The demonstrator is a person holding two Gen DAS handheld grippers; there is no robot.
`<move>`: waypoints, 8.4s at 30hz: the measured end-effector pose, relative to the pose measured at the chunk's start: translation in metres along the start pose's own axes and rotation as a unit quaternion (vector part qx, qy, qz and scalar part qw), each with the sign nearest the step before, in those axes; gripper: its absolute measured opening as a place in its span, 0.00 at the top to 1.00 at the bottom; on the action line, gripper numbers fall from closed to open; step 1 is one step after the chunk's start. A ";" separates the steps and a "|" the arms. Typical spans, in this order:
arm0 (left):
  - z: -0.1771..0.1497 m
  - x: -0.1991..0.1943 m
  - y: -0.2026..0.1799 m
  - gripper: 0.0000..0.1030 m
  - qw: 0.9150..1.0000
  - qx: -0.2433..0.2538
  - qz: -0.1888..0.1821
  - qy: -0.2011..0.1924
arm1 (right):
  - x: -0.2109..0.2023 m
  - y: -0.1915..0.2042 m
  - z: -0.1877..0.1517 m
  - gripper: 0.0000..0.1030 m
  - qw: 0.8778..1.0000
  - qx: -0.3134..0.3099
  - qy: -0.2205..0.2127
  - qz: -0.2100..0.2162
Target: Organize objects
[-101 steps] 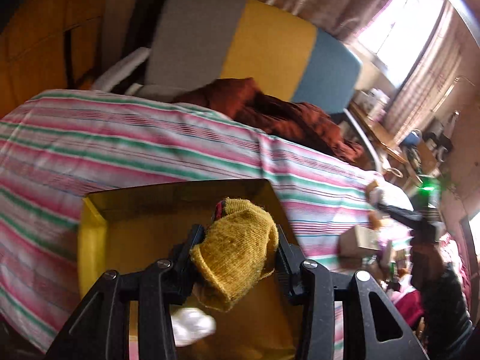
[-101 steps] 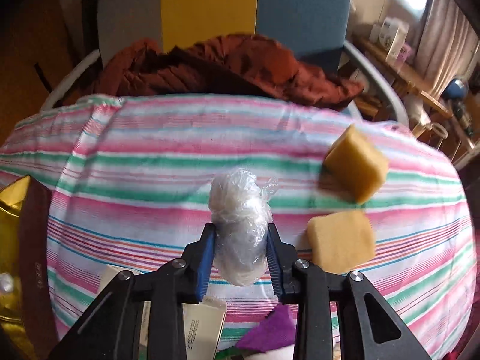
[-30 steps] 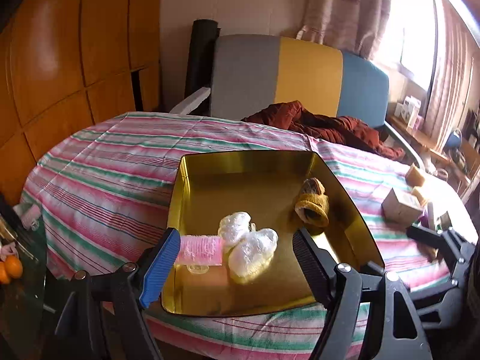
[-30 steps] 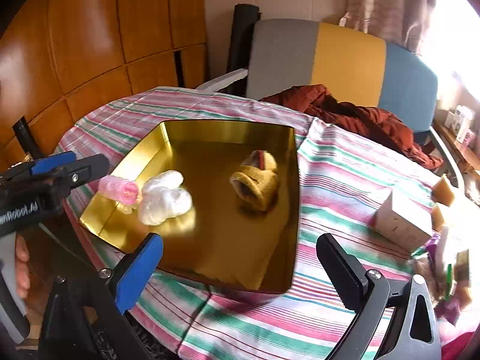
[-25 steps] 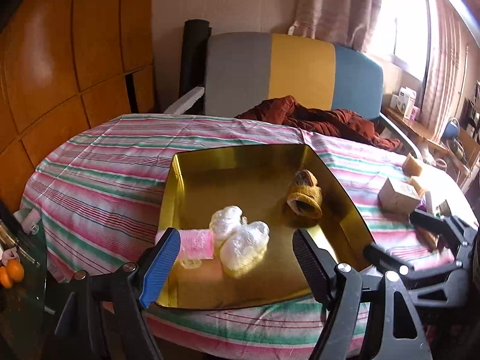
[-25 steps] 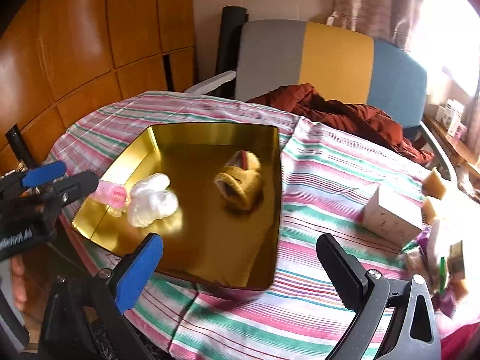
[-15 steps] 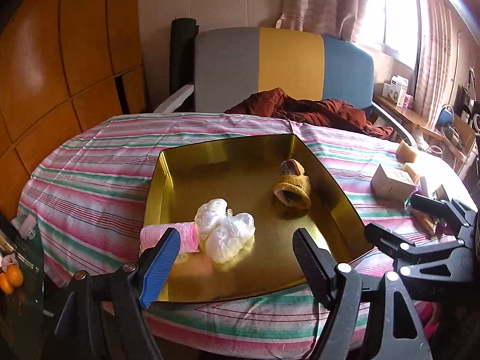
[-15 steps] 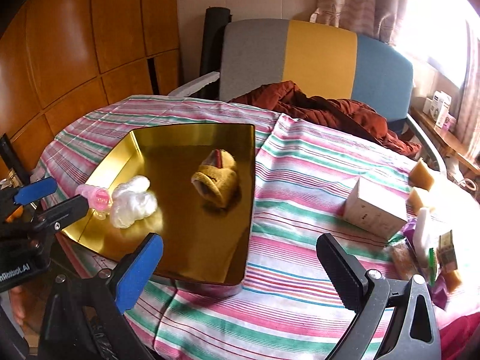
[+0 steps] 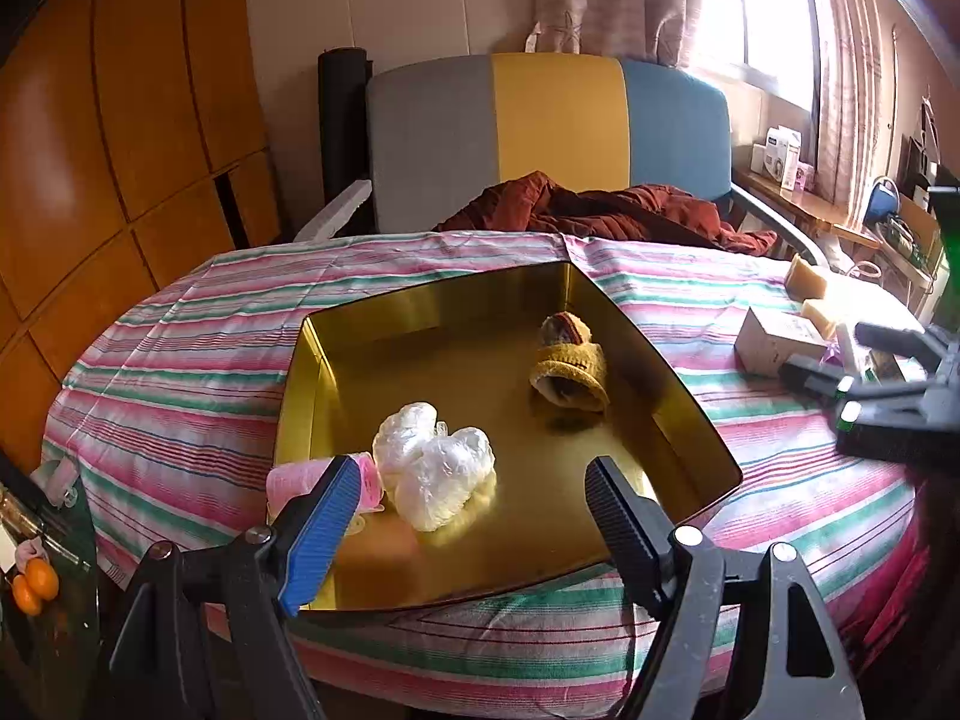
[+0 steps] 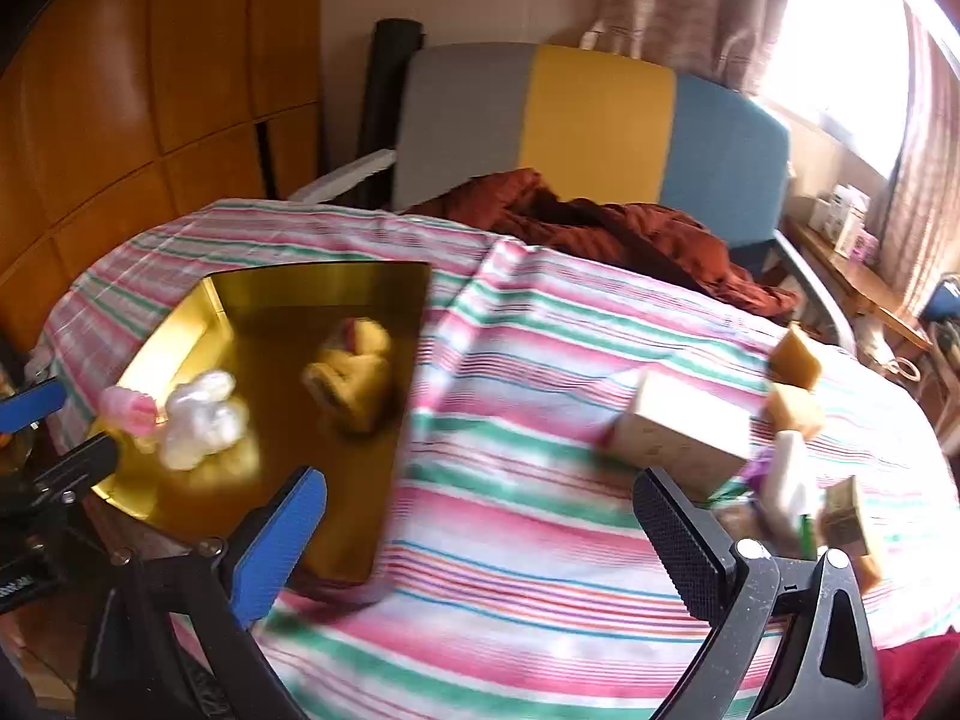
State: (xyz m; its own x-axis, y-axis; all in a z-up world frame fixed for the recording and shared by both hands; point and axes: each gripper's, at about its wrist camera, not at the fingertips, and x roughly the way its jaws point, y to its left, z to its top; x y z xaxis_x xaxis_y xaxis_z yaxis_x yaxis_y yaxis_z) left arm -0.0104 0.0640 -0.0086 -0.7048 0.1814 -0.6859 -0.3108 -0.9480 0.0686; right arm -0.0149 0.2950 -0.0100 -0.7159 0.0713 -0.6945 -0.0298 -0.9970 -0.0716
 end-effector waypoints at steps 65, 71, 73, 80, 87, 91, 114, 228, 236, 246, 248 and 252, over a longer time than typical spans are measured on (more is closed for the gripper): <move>0.103 0.158 -0.307 0.07 0.865 0.445 -0.214 0.085 | -0.004 -0.320 -0.066 0.00 0.886 0.460 -0.029 -0.037; 0.107 0.182 -0.319 0.07 0.851 0.455 -0.236 0.117 | -0.001 -0.321 -0.067 0.00 0.885 0.464 -0.024 -0.032; 0.106 0.187 -0.323 0.07 0.847 0.458 -0.240 0.120 | 0.000 -0.322 -0.068 0.00 0.884 0.466 -0.022 -0.033; 0.093 0.199 -0.316 0.51 0.862 0.402 -0.258 0.170 | -0.005 -0.329 -0.073 0.00 0.875 0.481 -0.034 -0.038; 0.080 0.170 -0.275 0.52 0.903 0.301 -0.259 0.166 | -0.003 -0.340 -0.079 0.00 0.859 0.509 -0.034 -0.025; 0.073 0.145 -0.251 0.52 0.916 0.254 -0.270 0.153 | 0.017 -0.323 -0.067 0.00 0.886 0.462 0.017 -0.018; 0.057 0.065 -0.158 0.52 0.952 0.103 -0.271 0.097 | 0.024 -0.295 -0.045 0.31 0.931 0.361 0.026 -0.056; -0.004 -0.001 -0.017 0.38 0.999 0.044 0.026 -0.010 | 0.009 -0.029 -0.012 0.00 0.998 0.062 0.005 -0.017; -0.003 0.003 -0.036 0.38 0.997 0.072 0.019 -0.007 | -0.004 -0.112 -0.004 0.00 0.991 0.113 -0.008 -0.070; 0.005 0.009 -0.060 0.38 0.995 0.104 0.006 -0.006 | -0.012 -0.242 -0.029 0.00 0.957 0.239 -0.005 -0.163; 0.007 0.010 -0.067 0.38 0.994 0.112 -0.005 -0.005 | -0.011 -0.262 -0.040 0.00 0.944 0.290 -0.003 -0.155; 0.013 0.011 -0.089 0.37 0.989 0.135 -0.057 -0.009 | -0.015 -0.287 -0.053 0.00 0.920 0.365 -0.011 -0.140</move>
State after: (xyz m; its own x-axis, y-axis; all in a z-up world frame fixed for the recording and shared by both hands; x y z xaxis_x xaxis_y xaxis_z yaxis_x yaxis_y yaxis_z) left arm 0.0013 0.1540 -0.0127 -0.6662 0.2895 -0.6873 -0.5453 -0.8178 0.1840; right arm 0.0416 0.5819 -0.0171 -0.6234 0.3354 -0.7063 -0.6696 -0.6954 0.2608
